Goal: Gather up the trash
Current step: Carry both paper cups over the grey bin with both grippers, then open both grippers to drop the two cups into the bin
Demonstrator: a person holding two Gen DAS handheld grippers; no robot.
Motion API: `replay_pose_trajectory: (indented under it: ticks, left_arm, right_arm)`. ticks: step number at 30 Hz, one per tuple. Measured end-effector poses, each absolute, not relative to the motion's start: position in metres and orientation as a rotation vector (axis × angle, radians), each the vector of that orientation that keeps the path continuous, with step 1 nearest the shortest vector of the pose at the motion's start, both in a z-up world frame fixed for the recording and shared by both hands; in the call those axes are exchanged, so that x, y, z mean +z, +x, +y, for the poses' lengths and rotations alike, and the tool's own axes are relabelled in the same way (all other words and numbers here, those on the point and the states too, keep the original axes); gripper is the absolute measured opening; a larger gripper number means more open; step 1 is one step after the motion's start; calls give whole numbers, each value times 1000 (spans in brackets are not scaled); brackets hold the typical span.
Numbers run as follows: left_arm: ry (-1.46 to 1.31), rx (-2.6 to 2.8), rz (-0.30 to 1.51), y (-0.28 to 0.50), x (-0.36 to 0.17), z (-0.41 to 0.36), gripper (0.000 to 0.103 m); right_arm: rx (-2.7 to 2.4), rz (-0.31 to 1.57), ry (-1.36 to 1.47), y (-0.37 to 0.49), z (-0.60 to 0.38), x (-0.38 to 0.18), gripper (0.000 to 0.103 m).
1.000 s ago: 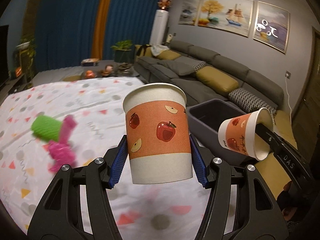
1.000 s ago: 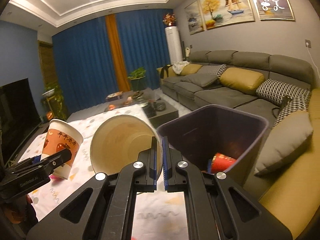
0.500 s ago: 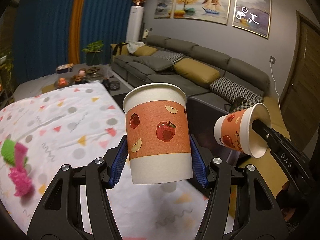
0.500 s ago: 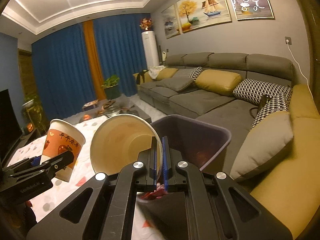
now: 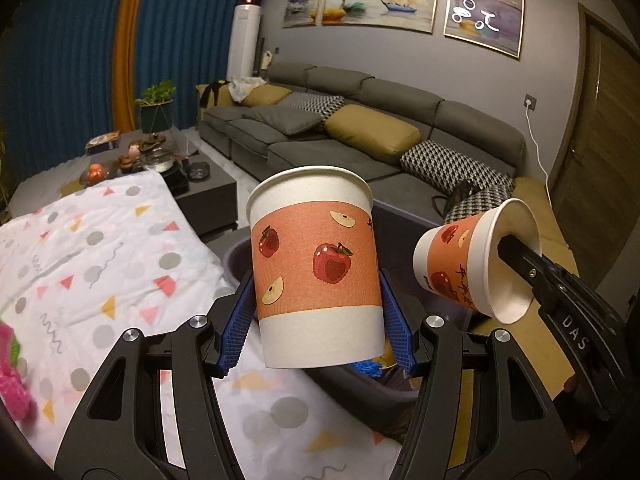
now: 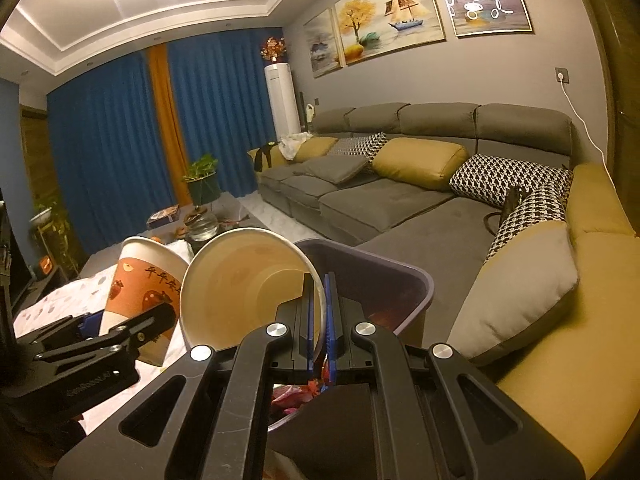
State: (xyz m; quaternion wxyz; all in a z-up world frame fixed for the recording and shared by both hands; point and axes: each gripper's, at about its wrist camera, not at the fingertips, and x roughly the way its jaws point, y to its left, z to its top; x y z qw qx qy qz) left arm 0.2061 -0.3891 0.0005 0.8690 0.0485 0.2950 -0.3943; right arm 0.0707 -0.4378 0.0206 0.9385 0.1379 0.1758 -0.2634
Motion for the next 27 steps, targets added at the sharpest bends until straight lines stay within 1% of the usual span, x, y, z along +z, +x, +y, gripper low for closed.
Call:
replay_pose_trajectory:
  ticks: [18, 27]
  left_arm:
    - [109, -887, 703, 227, -23, -429, 58]
    - [115, -893, 727, 227, -32, -432, 59]
  right_arm:
    - [-554, 383, 291, 82, -452, 12, 6]
    - [-553, 397, 296, 87, -456, 7, 6]
